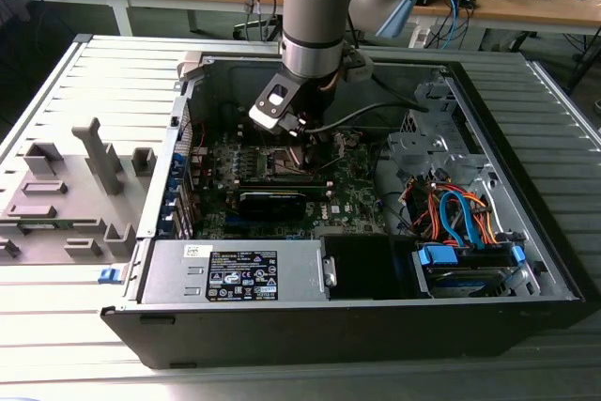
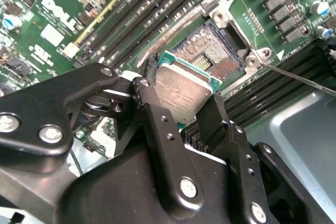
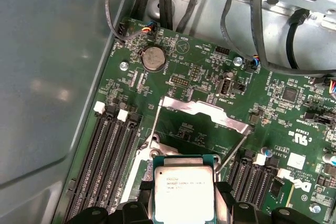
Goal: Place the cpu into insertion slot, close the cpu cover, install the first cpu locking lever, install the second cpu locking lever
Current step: 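Place the cpu into insertion slot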
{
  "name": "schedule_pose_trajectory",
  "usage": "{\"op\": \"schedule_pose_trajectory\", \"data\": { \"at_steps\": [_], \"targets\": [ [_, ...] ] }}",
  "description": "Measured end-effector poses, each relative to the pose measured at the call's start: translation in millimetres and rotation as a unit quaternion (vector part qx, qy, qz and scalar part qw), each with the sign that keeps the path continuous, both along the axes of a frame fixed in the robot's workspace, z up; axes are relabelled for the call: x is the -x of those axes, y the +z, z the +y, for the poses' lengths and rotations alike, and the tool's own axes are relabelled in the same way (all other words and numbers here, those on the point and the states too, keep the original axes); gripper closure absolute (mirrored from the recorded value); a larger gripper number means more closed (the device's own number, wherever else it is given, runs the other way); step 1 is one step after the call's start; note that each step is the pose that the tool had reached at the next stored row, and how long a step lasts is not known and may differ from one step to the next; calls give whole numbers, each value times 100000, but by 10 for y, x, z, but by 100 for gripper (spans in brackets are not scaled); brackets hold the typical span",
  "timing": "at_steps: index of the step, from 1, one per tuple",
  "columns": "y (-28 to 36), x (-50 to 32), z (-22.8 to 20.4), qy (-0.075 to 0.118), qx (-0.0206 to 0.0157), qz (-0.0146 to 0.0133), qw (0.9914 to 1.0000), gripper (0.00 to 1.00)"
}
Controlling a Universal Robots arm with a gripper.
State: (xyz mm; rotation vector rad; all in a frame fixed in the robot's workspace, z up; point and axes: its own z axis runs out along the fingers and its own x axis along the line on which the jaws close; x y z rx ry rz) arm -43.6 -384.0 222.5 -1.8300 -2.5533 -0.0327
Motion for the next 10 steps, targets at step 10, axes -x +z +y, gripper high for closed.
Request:
{"op": "schedule_pose_trajectory", "data": {
  "at_steps": [10],
  "targets": [
    [1, 61, 86, -60, 1206, -1, 99993, 45]
  ]
}}
